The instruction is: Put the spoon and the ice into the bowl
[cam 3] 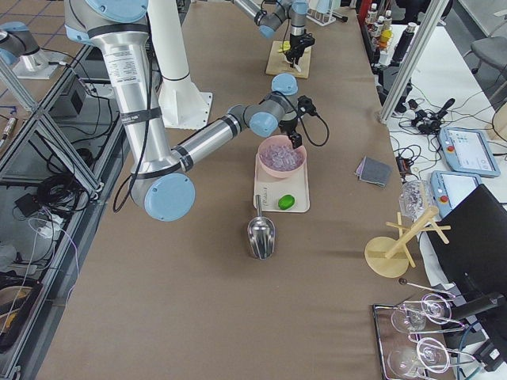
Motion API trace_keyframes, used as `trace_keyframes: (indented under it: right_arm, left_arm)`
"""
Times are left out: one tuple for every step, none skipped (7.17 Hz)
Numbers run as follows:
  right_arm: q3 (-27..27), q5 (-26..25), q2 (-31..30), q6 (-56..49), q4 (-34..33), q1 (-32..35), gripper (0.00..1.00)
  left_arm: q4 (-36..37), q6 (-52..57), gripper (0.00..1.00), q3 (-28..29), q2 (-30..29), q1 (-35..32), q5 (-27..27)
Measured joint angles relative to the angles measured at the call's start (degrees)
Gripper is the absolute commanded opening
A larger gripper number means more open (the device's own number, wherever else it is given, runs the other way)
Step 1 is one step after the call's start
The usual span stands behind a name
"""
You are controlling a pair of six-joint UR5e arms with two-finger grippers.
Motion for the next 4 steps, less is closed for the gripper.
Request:
trace_keyframes:
  right_arm:
    - [-0.11, 0.02, 0.11, 0.05, 0.0, 0.0, 0.95]
    - [-0.17, 0.02, 0.12, 0.08, 0.0, -0.04, 0.95]
    - [-0.25, -0.05, 0.08, 0.07, 0.0, -0.17, 0.93]
    - [-0.53, -0.2, -0.01, 0.05, 0.0, -0.46, 0.9]
  left_arm:
    - [-0.04, -0.08, 0.0, 0.14, -0.22, 0.02, -0.13]
    - [0.13, -0.6, 0.0, -0.05, -1.25, 0.03, -0.41]
    - [0.48, -3.41, 0.0, -0.19, -3.86, 0.09, -0.56]
    - [0.63, -8.35, 0.0, -0.13, -7.4, 0.59, -0.72]
